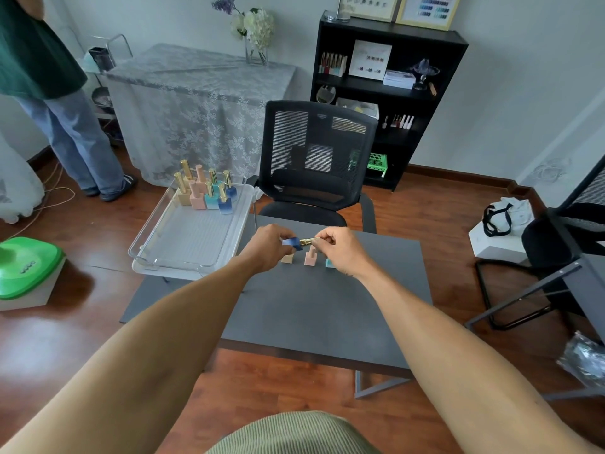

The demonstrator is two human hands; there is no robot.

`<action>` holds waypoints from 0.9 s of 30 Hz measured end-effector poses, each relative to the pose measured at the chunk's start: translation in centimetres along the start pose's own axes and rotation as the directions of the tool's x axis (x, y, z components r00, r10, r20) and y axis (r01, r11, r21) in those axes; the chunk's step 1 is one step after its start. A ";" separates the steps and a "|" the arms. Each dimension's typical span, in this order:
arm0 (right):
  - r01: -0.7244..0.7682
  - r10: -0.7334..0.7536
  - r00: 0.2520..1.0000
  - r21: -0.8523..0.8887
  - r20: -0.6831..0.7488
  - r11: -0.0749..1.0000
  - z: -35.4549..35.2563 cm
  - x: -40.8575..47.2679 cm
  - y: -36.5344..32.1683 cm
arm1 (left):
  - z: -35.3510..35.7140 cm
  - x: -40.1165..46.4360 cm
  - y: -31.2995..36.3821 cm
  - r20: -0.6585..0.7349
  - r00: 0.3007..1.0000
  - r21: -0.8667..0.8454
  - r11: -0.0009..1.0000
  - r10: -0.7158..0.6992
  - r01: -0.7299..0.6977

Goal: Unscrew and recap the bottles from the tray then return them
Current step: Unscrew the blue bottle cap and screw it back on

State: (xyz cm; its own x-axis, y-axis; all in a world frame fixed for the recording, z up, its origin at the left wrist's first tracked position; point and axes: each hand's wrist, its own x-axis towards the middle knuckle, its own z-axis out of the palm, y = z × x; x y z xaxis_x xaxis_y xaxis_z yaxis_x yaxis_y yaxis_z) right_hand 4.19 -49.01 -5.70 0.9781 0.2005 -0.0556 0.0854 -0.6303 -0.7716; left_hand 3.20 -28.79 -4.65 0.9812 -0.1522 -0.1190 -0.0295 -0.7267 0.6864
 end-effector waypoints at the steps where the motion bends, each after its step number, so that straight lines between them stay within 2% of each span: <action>1: -0.008 0.008 1.000 -0.009 0.000 1.000 0.0 0.0 0.1 | 0.0 0.0 0.0 0.001 1.000 -0.001 1.000 0.003 -0.003; 6: -0.034 0.034 0.999 -0.026 -0.015 0.999 0.1 0.1 0.3 | 0.0 0.0 -0.1 0.012 1.000 0.014 1.000 0.011 -0.012; 11: -0.029 0.027 0.999 0.070 0.022 0.997 0.1 0.0 0.1 | 0.1 0.2 -0.4 0.010 1.000 0.032 0.999 0.010 -0.010; 19: 0.037 -0.035 0.999 -0.066 0.033 0.997 -0.1 0.5 0.0 | -0.1 0.5 0.0 0.020 0.999 0.068 0.997 0.030 -0.031; 27: -0.029 0.035 0.997 -0.092 0.063 0.995 -0.4 0.8 0.0 | -0.3 0.3 0.3 -0.015 0.988 0.206 0.967 0.157 -0.150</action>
State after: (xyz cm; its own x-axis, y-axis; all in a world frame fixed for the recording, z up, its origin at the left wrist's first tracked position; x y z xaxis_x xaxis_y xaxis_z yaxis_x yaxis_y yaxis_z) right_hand 5.01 -49.22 -5.49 0.9666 0.2254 -0.1223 0.0741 -0.7020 -0.7083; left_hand 3.52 -28.87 -4.27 0.9671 -0.2544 0.0005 -0.2155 -0.8180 0.5334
